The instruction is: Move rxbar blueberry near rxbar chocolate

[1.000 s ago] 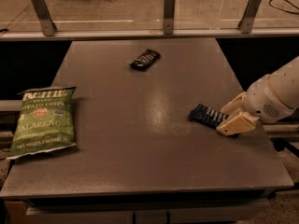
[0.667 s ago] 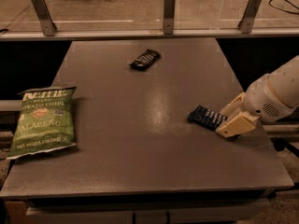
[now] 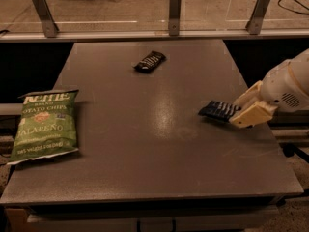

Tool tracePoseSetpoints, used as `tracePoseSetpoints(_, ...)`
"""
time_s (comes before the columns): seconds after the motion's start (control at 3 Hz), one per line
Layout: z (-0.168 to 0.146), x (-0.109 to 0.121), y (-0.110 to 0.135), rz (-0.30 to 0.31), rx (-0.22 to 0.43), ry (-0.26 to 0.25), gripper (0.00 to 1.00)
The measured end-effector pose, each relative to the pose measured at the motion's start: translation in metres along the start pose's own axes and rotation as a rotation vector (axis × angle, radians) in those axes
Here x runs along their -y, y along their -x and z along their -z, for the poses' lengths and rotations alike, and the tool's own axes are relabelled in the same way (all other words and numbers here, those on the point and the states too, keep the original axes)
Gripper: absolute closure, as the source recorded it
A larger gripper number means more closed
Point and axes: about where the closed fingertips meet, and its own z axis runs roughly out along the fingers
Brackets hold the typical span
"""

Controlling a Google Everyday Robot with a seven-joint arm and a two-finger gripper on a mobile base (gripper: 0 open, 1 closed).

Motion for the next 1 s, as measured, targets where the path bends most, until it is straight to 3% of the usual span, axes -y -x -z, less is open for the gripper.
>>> tracePoseSetpoints(0.33, 0.057, 0.035, 0.025, 0.063, 0.030, -0.135, 1.00)
tracePoseSetpoints(0.67, 0.056, 0.035, 0.025, 0.063, 0.030, -0.135, 1.00)
tracePoseSetpoints(1.0, 0.049, 0.044, 0.037, 0.061, 0.070, -0.145, 1.00)
